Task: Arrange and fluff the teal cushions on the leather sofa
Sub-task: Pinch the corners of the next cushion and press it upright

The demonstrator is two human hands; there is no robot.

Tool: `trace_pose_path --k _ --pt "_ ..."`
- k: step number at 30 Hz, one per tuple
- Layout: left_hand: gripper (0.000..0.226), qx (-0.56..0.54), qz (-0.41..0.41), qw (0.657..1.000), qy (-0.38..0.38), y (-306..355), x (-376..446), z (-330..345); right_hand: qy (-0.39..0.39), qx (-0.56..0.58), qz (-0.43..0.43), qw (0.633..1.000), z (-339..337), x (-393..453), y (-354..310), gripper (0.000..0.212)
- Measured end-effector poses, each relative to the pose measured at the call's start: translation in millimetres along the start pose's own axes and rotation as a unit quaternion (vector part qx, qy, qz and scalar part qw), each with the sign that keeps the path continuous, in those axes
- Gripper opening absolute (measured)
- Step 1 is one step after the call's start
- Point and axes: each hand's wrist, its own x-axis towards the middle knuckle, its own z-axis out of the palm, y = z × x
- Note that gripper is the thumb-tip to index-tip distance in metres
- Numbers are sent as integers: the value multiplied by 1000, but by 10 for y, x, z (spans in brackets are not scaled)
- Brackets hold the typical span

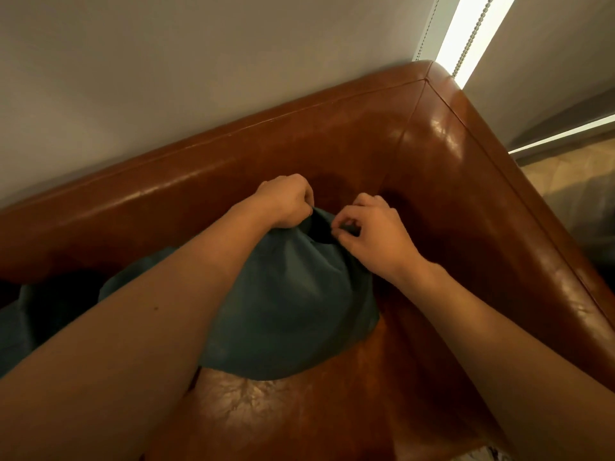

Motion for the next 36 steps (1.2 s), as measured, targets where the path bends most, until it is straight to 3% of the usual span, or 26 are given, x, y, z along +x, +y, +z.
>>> trace_pose_path --k 6,11,16,22,26,30,36 --pt "14 -118 25 992 -23 -38 -59 -84 -94 -83 -19 992 -5 49 -119 26" --pt "6 -179 22 983 27 -37 -73 74 -59 -33 -10 998 78 -32 -71 24" --pt "14 -130 54 982 128 -106 -147 125 23 28 -11 999 40 -109 52 9" --pt "24 42 78 990 108 -148 -257 110 101 95 2 990 82 -215 113 4" --pt "13 72 90 988 105 -86 -232 194 111 111 -1 988 105 -244 107 4" --pt "10 -14 79 993 92 -108 -224 192 111 117 14 987 103 -285 133 4" --pt "24 -133 36 990 13 -180 -212 53 74 79 11 994 128 -302 76 10"
